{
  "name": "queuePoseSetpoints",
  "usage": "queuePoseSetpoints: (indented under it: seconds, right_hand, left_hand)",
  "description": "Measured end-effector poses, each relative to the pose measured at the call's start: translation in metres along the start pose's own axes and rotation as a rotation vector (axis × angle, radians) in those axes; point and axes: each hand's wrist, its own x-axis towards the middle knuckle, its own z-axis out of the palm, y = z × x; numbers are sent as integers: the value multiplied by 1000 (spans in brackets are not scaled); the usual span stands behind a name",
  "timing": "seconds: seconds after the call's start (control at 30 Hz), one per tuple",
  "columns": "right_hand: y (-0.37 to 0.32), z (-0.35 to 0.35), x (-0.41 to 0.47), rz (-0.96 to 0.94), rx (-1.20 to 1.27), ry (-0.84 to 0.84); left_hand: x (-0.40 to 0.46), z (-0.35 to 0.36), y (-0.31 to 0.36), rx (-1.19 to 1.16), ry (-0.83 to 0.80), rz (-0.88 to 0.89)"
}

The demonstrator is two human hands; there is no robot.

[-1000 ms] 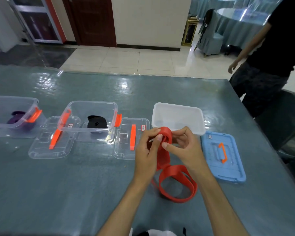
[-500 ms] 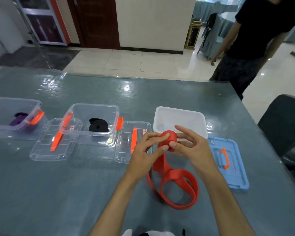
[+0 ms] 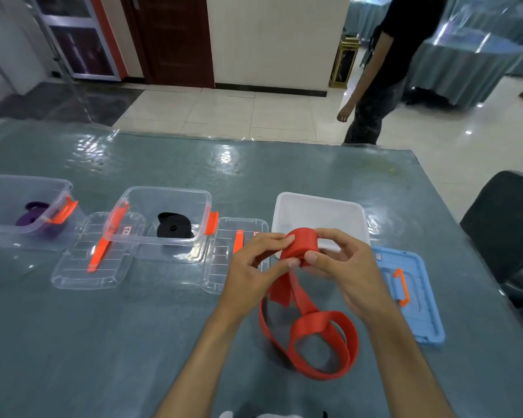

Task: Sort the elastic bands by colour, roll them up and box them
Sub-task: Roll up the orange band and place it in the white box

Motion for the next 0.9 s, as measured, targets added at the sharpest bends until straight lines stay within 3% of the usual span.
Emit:
queuePoseSetpoints:
  seconds: [0.07,0.27,0.47,0.7,0.9]
  right_hand:
    - [2,0,0,31,28,-32]
    - [0,-3,8,-42,-221,-58]
    - [-7,-1,11,-109,-248,45]
    - [-2,0,11,-88,-57,72]
    - [2,-2,12,-60,72,4]
  left_hand:
    - [2,-2,-1,17,-15,-7]
    - [6,1,-4,179,-49,8]
    - [5,4,-3,4,61,-30]
    - [15,-11,-3,-54,-9,-85]
    - [14,-4,1,-94,68,-57]
